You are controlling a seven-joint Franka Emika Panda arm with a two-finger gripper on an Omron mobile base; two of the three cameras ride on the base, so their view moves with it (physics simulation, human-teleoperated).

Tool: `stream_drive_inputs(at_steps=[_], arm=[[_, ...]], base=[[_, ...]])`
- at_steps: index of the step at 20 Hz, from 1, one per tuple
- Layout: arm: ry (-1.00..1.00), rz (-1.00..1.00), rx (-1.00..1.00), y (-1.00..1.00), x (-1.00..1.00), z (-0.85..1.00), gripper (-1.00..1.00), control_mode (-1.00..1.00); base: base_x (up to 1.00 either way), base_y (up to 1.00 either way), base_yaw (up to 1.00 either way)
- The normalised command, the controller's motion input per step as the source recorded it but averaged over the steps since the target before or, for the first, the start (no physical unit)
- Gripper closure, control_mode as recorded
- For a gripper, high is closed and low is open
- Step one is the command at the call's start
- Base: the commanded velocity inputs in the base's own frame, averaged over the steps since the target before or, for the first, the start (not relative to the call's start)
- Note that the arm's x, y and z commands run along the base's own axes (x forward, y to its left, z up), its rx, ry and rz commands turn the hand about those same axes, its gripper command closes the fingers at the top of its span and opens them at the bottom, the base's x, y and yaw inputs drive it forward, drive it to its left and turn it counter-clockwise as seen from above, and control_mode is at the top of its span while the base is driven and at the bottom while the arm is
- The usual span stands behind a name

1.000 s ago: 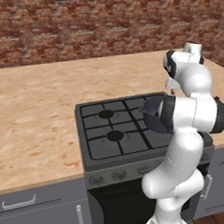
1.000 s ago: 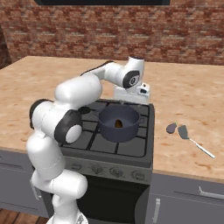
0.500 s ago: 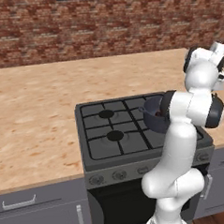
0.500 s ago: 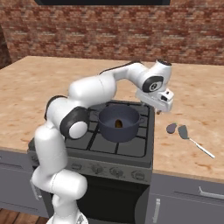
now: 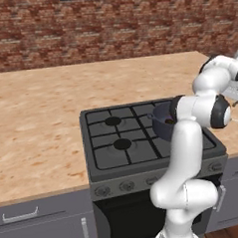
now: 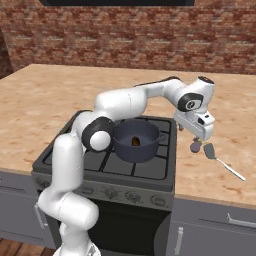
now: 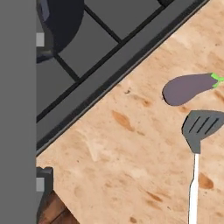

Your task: Put the sweet potato and eggplant in the pot. Retrieve the spatula and lightly stir the vegetables in the pot.

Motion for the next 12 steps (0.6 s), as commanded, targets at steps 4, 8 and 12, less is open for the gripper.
stream_drive_inputs(at_steps=[4,8,12], arm=[[0.07,-0.20,0.00,-0.24,0.16,-0.24,-1.00,-1.00],[0.00,-0.09,0.00,-0.01,0.22,-0.01,-1.00,-1.00],[-0.03,-0.01,0.00,0.06,0.03,0.00,-1.00,-1.00]], base=[[0.00,0.00,0.00],[0.00,0.00,0.00],[0.00,0.00,0.00]])
